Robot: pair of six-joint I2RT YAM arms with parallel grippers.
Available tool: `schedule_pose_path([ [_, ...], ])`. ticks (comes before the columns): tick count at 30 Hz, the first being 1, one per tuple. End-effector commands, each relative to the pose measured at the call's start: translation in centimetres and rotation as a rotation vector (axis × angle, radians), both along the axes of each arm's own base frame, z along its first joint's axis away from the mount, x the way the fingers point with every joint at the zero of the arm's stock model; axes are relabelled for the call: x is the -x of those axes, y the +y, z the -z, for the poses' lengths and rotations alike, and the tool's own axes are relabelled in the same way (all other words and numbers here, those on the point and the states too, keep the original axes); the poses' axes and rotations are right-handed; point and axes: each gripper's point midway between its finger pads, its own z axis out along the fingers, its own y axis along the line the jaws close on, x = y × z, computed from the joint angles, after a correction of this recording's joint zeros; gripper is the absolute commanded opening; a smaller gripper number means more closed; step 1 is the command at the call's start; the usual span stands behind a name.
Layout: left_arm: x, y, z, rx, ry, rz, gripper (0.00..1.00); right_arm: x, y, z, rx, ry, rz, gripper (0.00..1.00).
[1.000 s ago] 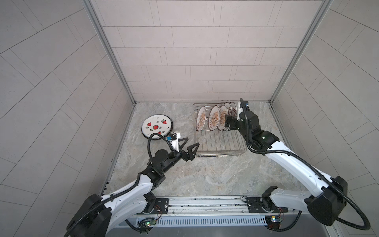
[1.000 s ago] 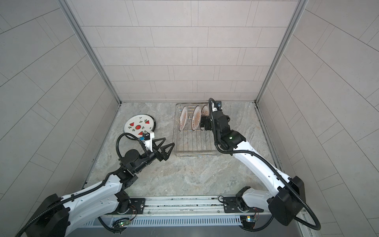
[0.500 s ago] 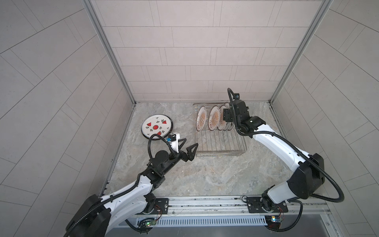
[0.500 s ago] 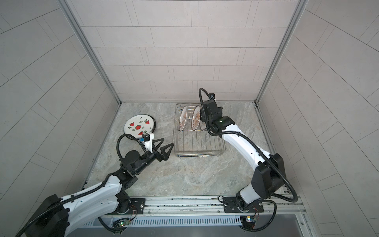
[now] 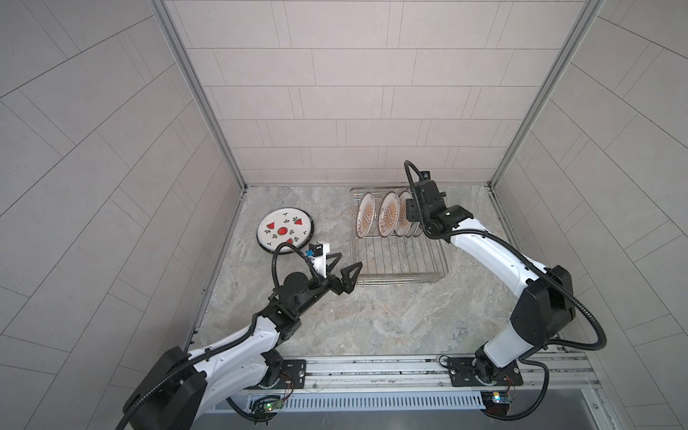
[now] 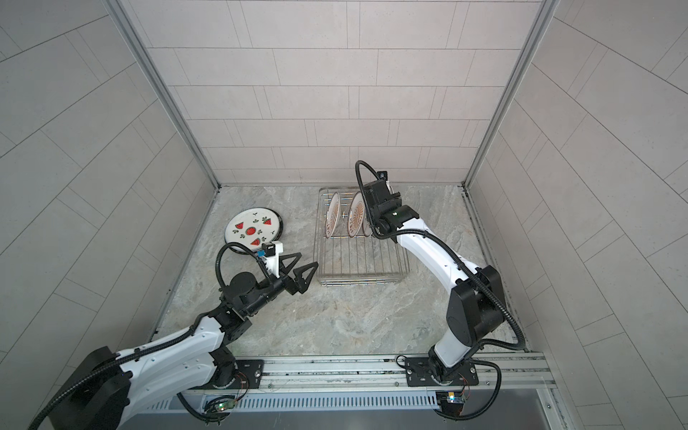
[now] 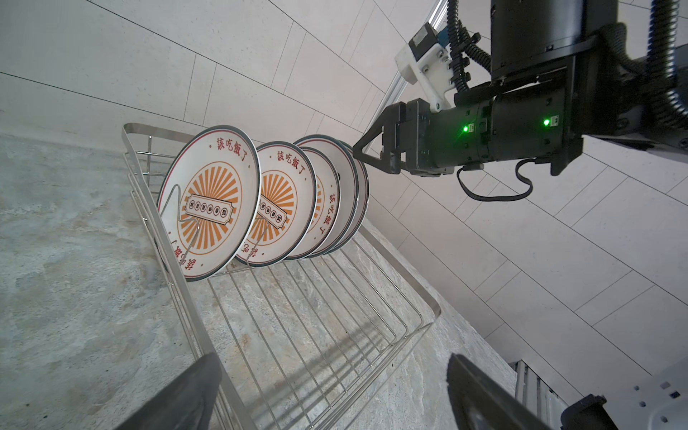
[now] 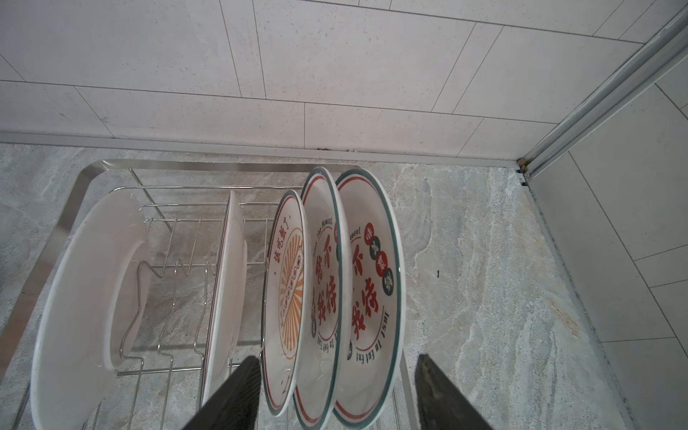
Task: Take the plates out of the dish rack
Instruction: 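Move the right gripper over the rack to the outermost red-lettered plate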
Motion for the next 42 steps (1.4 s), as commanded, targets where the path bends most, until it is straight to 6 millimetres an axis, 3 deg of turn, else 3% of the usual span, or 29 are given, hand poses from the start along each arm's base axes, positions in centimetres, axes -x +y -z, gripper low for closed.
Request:
schedule_pose_path([
  [1, 0.3, 0.0, -0.9, 0.026, -0.033, 0.006, 1.0, -0.3, -0.5, -0.3, 0.025, 0.003, 0.021, 0.67],
  [8, 0.2, 0.1, -0.7, 0.021, -0.033, -0.003, 1.0, -0.5, -0.5, 0.4, 0.039, 0.018, 0.024, 0.63],
  [11, 0.2, 0.1, -0.7, 0.023, -0.03, -0.001, 1.0, -0.7, -0.6, 0.5, 0.046, 0.023, 0.027, 0.55],
  [15, 0.2, 0.1, -0.6, 0.021, -0.028, -0.003, 1.0, -1.1, -0.7, 0.9, 0.05, 0.036, 0.03, 0.37],
  [19, 0.2, 0.1, -0.6, 0.021, -0.028, -0.001, 1.0, -1.7, -0.6, 1.5, 0.056, 0.053, 0.03, 0.3],
  [36, 0.1, -0.2, -0.4, 0.026, -0.019, 0.011, 1.0, -4.4, -1.3, 5.0, 0.112, 0.117, 0.106, 0.15],
  [42, 0.0, 0.0, -0.4, 0.03, -0.016, -0.005, 1.0, -4.6, -1.6, 5.4, 0.129, 0.117, 0.129, 0.13],
])
